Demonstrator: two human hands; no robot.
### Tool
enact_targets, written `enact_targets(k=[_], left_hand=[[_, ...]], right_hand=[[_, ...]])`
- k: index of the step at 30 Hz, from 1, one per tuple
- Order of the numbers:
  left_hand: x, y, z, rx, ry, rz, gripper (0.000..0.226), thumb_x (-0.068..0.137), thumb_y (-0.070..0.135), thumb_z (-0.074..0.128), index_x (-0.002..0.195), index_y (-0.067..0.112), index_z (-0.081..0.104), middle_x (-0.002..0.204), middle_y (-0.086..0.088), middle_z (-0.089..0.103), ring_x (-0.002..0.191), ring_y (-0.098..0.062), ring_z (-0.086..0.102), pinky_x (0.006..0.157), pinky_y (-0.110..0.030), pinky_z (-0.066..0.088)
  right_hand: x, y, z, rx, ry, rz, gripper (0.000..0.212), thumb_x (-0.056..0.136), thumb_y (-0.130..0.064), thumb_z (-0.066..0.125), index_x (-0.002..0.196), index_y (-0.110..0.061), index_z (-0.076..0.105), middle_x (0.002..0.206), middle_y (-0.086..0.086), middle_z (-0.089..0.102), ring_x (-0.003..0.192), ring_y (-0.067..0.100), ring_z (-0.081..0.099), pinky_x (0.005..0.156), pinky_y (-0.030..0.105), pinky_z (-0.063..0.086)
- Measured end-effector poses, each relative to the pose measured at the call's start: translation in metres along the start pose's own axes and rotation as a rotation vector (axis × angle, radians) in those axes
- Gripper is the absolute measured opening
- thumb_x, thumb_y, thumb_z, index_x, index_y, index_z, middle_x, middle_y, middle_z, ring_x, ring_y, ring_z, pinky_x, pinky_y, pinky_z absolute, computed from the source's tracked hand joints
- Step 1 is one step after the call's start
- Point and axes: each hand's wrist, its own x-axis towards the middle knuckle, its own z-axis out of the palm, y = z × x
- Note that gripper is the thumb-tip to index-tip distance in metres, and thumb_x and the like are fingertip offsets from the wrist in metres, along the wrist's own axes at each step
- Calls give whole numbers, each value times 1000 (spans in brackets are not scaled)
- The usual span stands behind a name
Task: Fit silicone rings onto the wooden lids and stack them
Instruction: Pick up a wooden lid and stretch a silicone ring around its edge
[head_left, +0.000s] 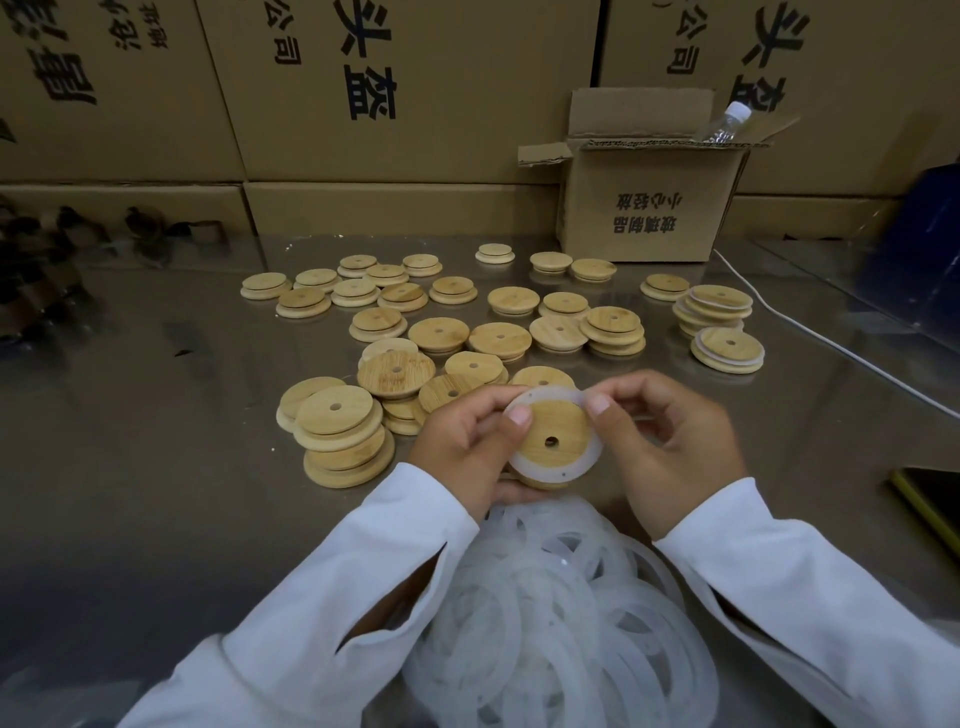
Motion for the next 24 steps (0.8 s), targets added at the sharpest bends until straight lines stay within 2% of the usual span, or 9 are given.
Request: enact_targets(k=[7,13,19,24], left_hand=[[-2,2,1,65,47,41,15,90,13,51,98,17,63,80,-2,73,79,-22,70,57,-33,59],[-2,5,3,88,86,60,15,91,11,50,95,16,63,74,1,71,72,-17,70,53,-31,58],[-2,5,3,46,126,90,16,91,11,49,94,16,64,73,2,71,72,-18,70,53,-32,58],[-1,4,3,-5,94,24,15,91,13,49,97,15,63,79,-2,71,76,-21,69,52,-31,57]], right_hand=[[2,1,0,-40,4,1,19,84,-12,59,72,-27,61,73,-8,64,75,9,58,75,27,46],[2,0,0,-48,-11,10,16,84,-12,59,73,-23,62,76,-5,66,76,11,59,74,27,48],[2,-5,0,-47,-21,-17,12,84,-14,59,75,-23,62,76,-9,65,75,5,58,74,24,47],[0,-5,-4,10,-17,-5,10,81,-13,62,75,-20,66,76,-3,68,76,13,61,79,33,49]])
